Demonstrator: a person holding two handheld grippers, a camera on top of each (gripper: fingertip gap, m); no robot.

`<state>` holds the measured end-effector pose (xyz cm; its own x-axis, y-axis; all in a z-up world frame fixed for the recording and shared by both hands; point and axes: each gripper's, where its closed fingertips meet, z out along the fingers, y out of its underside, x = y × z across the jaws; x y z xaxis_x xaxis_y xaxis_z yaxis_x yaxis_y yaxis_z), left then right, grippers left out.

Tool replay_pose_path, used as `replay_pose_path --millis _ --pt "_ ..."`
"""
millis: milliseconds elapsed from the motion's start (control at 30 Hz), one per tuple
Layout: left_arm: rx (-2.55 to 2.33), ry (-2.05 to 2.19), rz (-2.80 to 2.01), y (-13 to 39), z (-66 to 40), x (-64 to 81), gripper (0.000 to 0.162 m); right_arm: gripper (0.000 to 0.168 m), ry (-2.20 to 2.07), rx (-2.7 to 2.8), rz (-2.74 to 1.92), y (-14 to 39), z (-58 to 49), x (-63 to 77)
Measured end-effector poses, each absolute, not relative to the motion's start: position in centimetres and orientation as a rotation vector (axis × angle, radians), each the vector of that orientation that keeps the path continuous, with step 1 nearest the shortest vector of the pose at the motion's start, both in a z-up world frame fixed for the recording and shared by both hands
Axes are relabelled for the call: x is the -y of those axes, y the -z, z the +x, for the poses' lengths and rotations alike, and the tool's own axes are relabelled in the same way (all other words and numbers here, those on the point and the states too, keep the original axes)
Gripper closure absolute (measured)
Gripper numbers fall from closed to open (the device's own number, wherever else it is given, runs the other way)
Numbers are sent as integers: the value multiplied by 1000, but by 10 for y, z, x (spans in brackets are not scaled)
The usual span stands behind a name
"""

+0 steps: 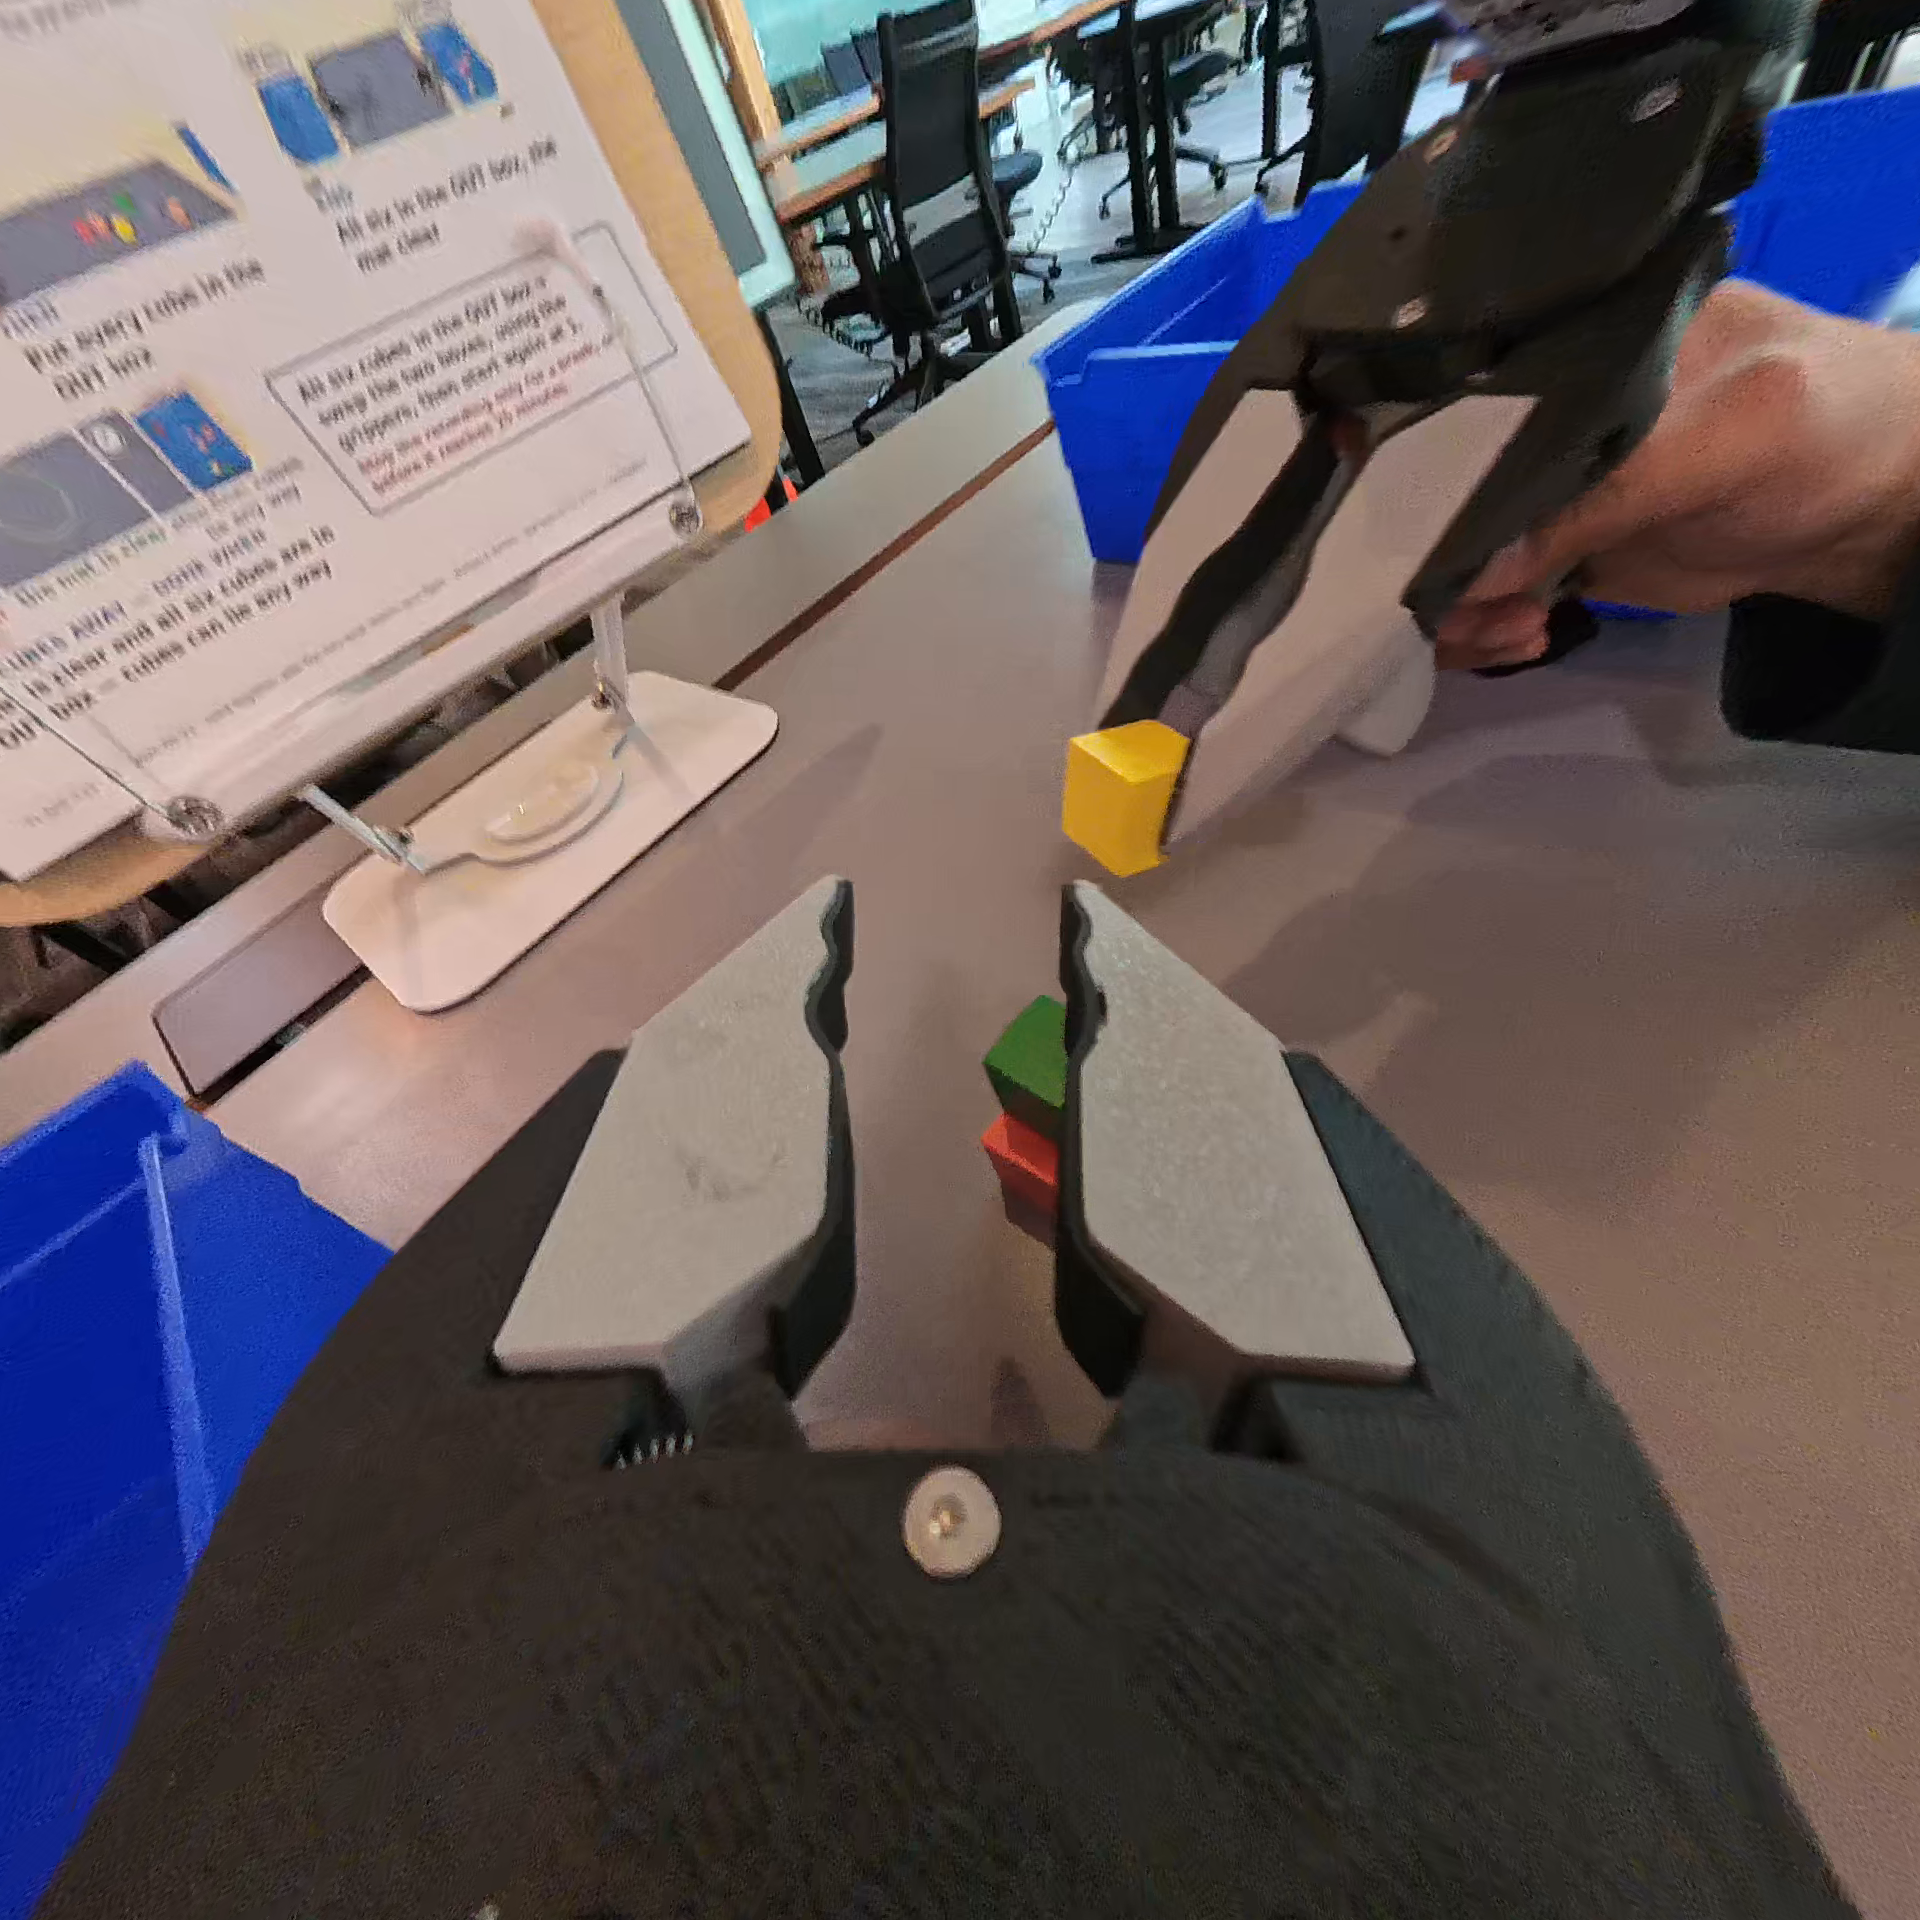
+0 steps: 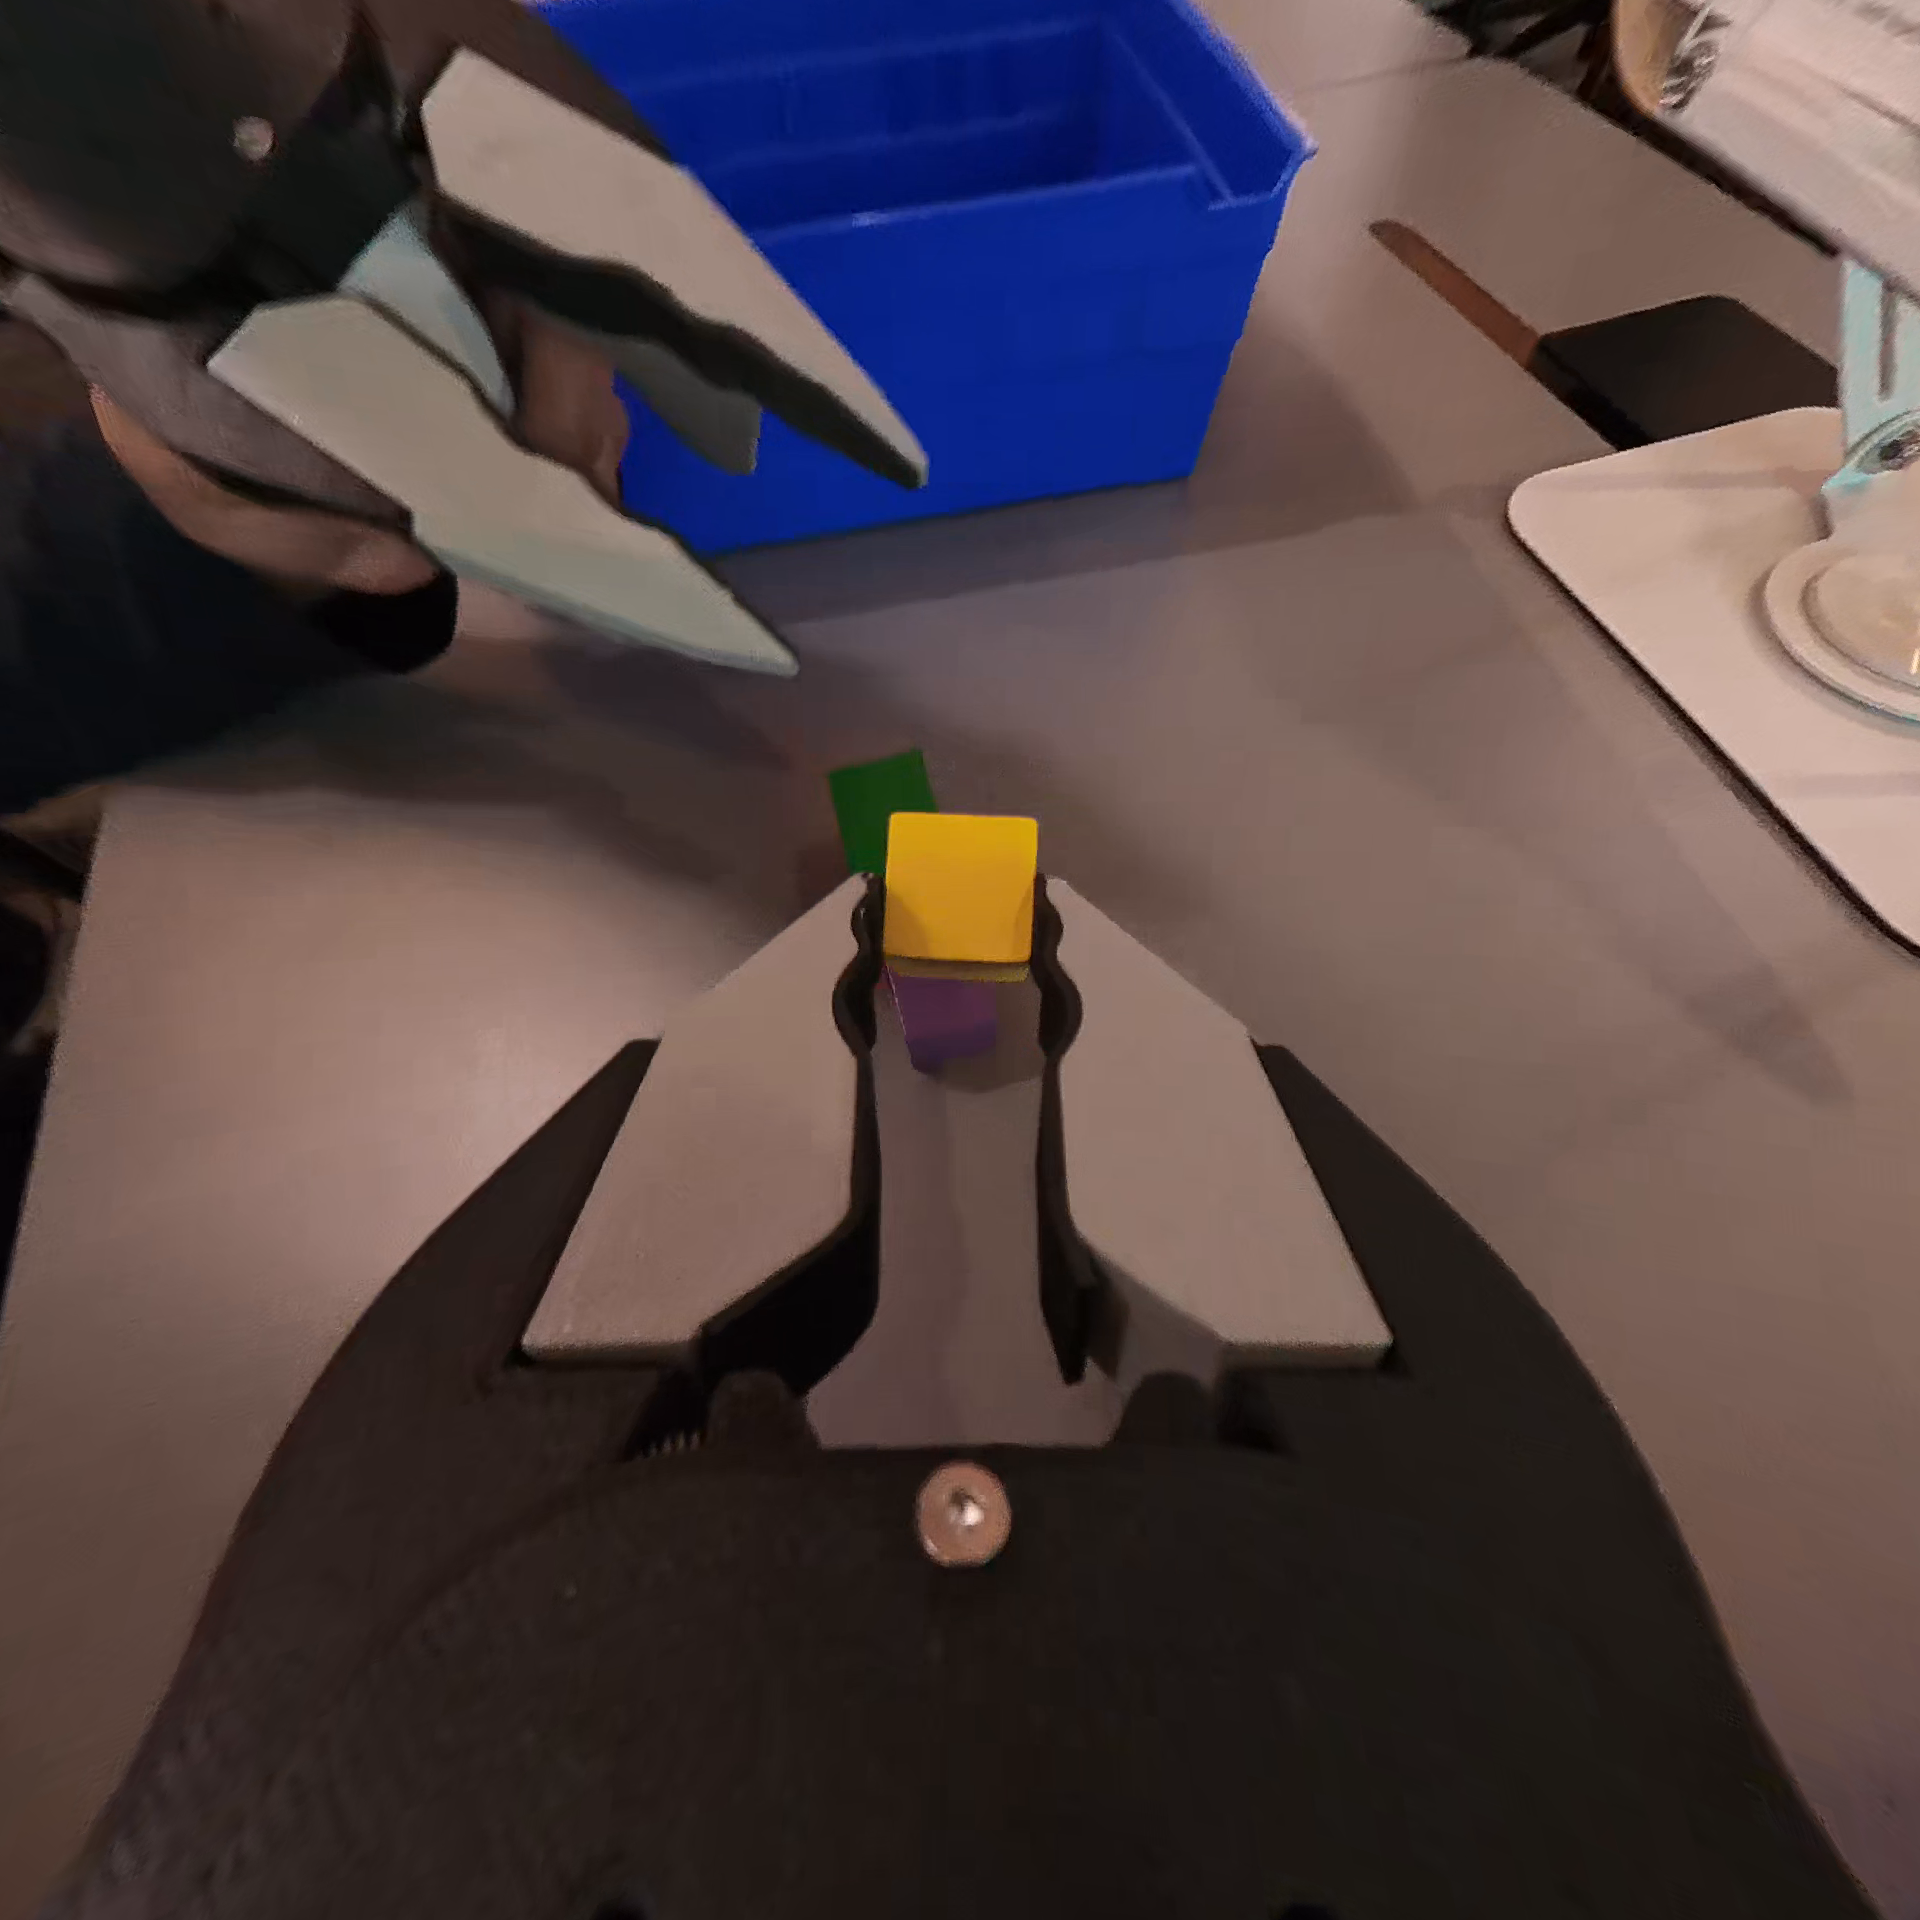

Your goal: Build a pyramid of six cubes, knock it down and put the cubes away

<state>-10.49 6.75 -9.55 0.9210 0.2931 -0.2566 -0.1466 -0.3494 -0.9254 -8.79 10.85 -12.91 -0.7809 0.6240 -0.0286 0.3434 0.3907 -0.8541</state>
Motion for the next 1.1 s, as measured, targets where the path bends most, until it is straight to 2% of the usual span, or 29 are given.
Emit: replay_pose_path --millis 200,567,933,1100 --pt "251 -453 -1980 120 -126 -60 134 143 -1193 2484 -747 157 -87 -96" --pt "351 -397 -2099 149 -135 -56 134 142 -1080 2578 -665 174 -91 -86" --pt "364 -383 -2145 159 -136 -55 133 131 -1179 2484 -702 154 -89 -93" --pt "367 -363 -2153 161 -135 -54 133 146 -1112 2450 -726 150 -82 -112"
